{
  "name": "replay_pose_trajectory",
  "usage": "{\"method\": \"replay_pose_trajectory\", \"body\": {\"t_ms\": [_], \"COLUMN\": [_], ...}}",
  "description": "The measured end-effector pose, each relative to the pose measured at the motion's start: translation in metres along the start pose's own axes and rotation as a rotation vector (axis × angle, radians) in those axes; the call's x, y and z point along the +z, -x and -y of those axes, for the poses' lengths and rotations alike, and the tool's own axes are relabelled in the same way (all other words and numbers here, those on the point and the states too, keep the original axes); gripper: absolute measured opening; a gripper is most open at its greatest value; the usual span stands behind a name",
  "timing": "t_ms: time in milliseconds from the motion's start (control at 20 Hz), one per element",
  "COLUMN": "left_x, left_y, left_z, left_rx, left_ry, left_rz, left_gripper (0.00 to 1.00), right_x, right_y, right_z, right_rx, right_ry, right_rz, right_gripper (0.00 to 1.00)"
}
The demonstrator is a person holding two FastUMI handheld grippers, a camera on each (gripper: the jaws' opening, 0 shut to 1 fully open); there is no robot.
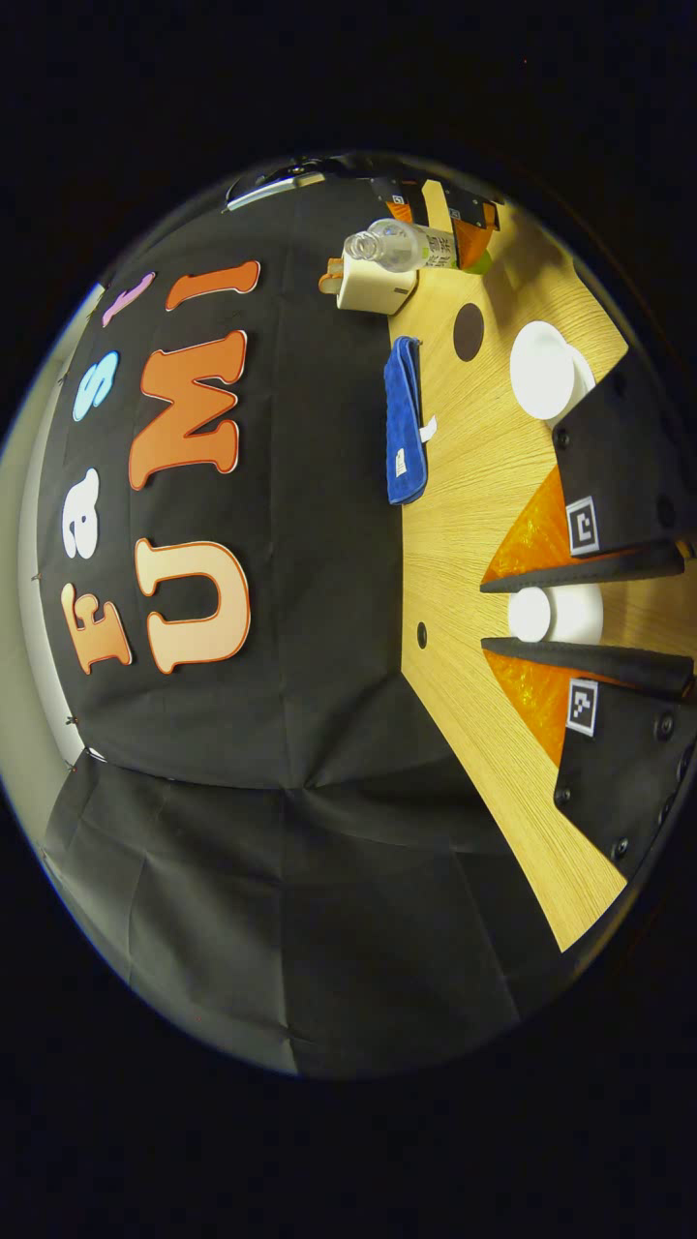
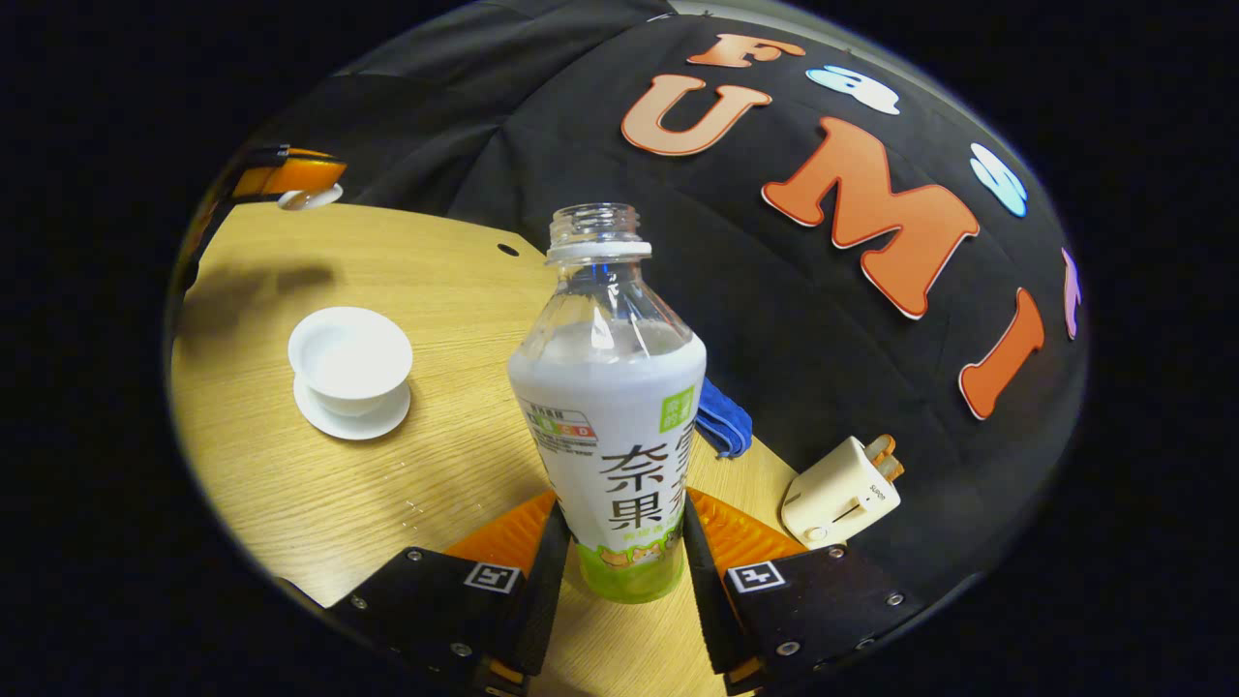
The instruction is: Open the teacup lid with one hand, grasp the water bottle and pour water into the teacup with the other hand; after pouring, place the water bottle on the coaster and then close the teacup lid.
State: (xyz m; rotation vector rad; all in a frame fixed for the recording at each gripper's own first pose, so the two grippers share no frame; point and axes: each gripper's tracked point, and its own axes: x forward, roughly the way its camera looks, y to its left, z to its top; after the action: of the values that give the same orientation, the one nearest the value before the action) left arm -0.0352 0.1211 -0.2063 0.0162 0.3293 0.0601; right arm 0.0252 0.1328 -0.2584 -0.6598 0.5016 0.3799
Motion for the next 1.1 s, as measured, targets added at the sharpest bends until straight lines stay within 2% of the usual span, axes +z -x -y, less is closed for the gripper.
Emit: {"method": "replay_pose_trajectory", "body": {"t_ms": [200,300,400,1000,1050,1100], "left_x": [-0.003,-0.004,-0.007,-0.017,-0.018,-0.018], "left_y": [0.001,0.003,0.004,0.007,0.008,0.008], "left_z": [-0.005,-0.006,-0.005,-0.015,-0.016,-0.017], "left_rx": [0.004,0.005,-0.001,-0.001,0.000,0.000], "left_ry": [0.006,0.019,0.025,0.030,0.028,0.026], "left_rz": [-0.004,-0.002,-0.005,-0.022,-0.021,-0.022], "left_gripper": [0.33,0.32,0.33,0.33,0.33,0.33], "right_x": [0.012,0.015,0.021,0.046,0.048,0.048], "right_y": [-0.001,-0.004,-0.006,-0.010,-0.009,-0.010], "right_z": [0.005,-0.003,-0.006,0.008,0.007,0.006], "right_rx": [-0.049,-0.025,-0.025,-0.150,-0.159,-0.169], "right_ry": [0.163,0.212,0.267,0.610,0.630,0.649], "right_rz": [0.024,0.027,0.037,0.108,0.111,0.114], "right_gripper": [0.63,0.66,0.63,0.63,0.60,0.63]}}
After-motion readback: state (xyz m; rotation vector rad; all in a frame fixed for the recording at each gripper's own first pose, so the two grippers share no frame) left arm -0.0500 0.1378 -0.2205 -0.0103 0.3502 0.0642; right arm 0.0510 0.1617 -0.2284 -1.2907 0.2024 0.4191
